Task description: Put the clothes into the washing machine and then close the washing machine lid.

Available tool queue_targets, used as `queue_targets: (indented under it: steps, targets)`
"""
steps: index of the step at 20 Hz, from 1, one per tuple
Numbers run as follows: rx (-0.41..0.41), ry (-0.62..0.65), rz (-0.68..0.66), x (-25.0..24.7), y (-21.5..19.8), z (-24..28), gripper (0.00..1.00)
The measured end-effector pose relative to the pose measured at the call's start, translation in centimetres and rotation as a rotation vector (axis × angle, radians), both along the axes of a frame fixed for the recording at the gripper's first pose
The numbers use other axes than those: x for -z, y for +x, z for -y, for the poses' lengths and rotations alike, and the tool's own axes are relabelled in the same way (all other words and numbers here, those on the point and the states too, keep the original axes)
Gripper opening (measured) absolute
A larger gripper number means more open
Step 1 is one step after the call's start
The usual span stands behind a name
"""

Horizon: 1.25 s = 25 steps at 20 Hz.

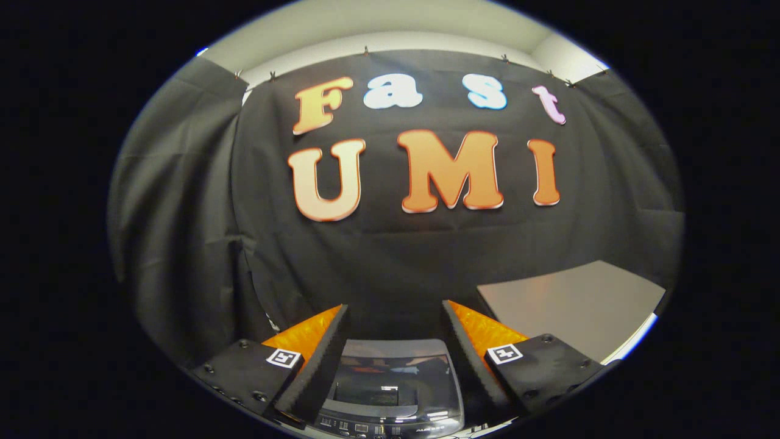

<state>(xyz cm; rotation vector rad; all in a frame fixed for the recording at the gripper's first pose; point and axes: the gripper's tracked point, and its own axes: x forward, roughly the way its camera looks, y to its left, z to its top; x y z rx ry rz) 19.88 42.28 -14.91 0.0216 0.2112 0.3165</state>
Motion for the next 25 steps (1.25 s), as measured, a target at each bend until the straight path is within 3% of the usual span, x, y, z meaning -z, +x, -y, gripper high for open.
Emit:
queue_targets:
  steps: [11, 19, 25]
  targets:
    - [0.017, -0.002, 0.129, -10.8, -10.9, 16.0, 0.95]
    - [0.000, 0.006, 0.151, -11.8, -17.3, 25.3, 0.96]
    - [0.042, -0.011, 0.176, -11.4, -20.0, 30.0, 0.96]
